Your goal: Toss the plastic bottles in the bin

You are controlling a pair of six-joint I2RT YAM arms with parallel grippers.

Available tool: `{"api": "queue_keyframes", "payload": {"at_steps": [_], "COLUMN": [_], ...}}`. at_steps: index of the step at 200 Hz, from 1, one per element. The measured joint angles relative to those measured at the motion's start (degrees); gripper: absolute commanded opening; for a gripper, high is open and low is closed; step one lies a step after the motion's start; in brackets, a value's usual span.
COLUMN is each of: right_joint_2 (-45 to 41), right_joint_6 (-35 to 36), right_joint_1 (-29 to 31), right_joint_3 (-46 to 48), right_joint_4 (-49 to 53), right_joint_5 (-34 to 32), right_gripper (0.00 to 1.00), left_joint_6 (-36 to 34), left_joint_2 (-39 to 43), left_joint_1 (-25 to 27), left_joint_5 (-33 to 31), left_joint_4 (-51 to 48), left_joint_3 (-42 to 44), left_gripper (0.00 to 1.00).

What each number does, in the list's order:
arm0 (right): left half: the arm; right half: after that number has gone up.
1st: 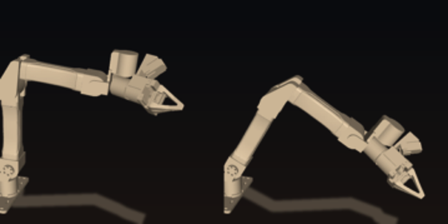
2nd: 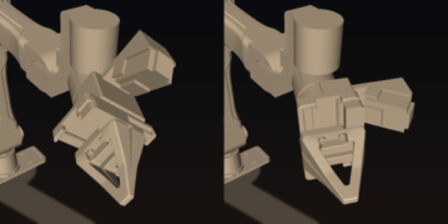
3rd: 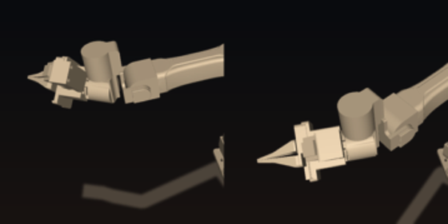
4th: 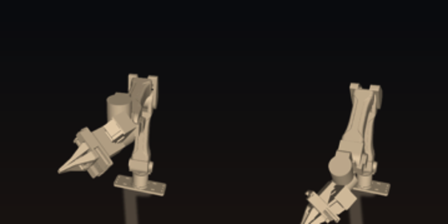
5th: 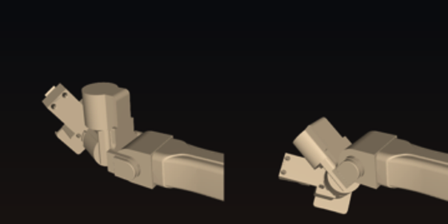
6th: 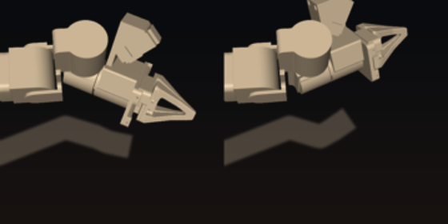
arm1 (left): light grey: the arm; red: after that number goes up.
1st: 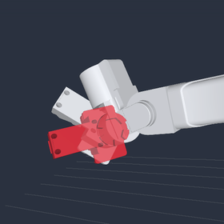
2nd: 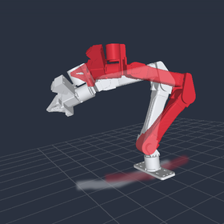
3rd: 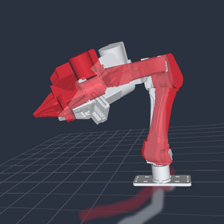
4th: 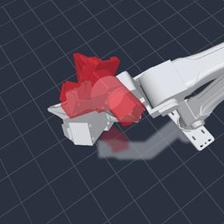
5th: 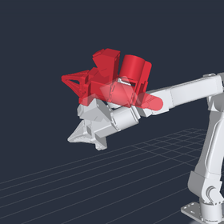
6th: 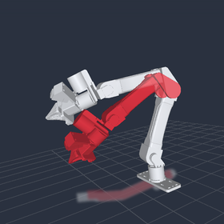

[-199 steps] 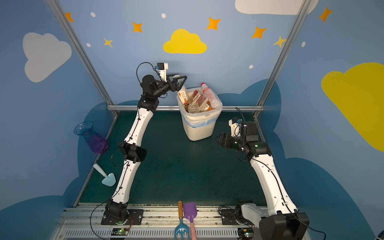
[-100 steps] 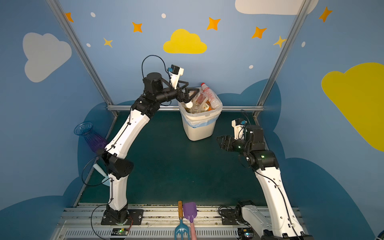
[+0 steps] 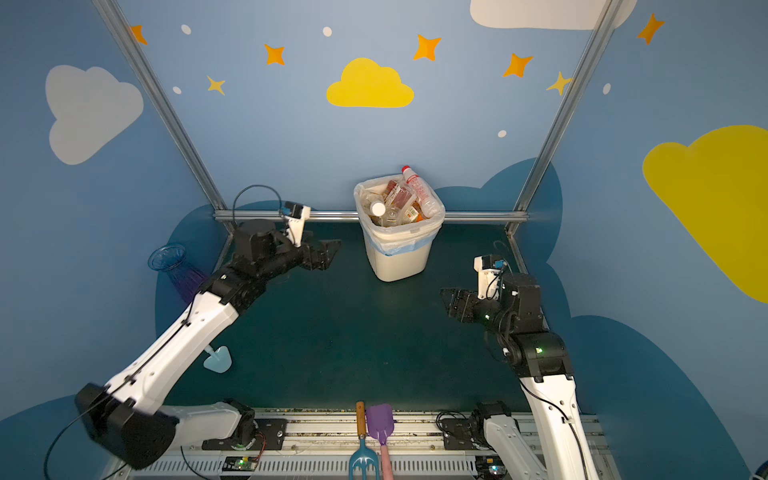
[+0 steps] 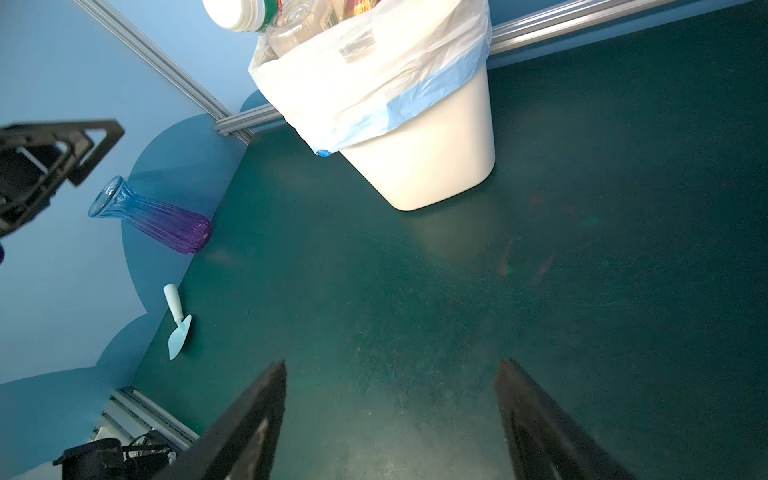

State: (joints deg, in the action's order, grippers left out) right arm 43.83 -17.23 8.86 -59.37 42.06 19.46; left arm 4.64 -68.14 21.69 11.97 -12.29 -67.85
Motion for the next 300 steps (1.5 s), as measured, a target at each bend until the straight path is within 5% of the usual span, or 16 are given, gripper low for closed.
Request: {"api": "queue_keyframes", "payload": {"at_steps": [50,99,187,230,300], "right_joint_2": [-2.45,-1.40,8.33,9.33,8.41], "right_joint_6": [-3.15,-4.81,-3.76,-2.05,-1.38], "right_joint_1": [0.15,2.95,7.76,7.76,6.95], "right_joint_3": [4.44,10.14,21.57,22.64,25.09], "right_joint_4": [0.52,0.57,-6.84,-10.84,-14.78], "right_joint_5": [0.31,0.98,-1.20,-3.52,-11.65], "right_gripper": [0.88,0.89,0.90,0.90,0.90], "left_joint_6": [4.90,10.62,10.58,7.13,-1.44], "left_joint_2": [21.99,29.33,15.76,3.08,-15.45], "left_joint_1": [-2.64,-5.60,-13.73,-20.57,-20.94], "left_joint_5": [-9.20,-18.49,-30.69,-27.54,-17.35], "left_joint_4": [-3.28,-4.50,17.64,35.34,54.55], "left_joint_3": [19.43,32.28,47.69,49.79,48.06], "left_gripper": [1.00,1.00,1.00,1.00,1.00]}}
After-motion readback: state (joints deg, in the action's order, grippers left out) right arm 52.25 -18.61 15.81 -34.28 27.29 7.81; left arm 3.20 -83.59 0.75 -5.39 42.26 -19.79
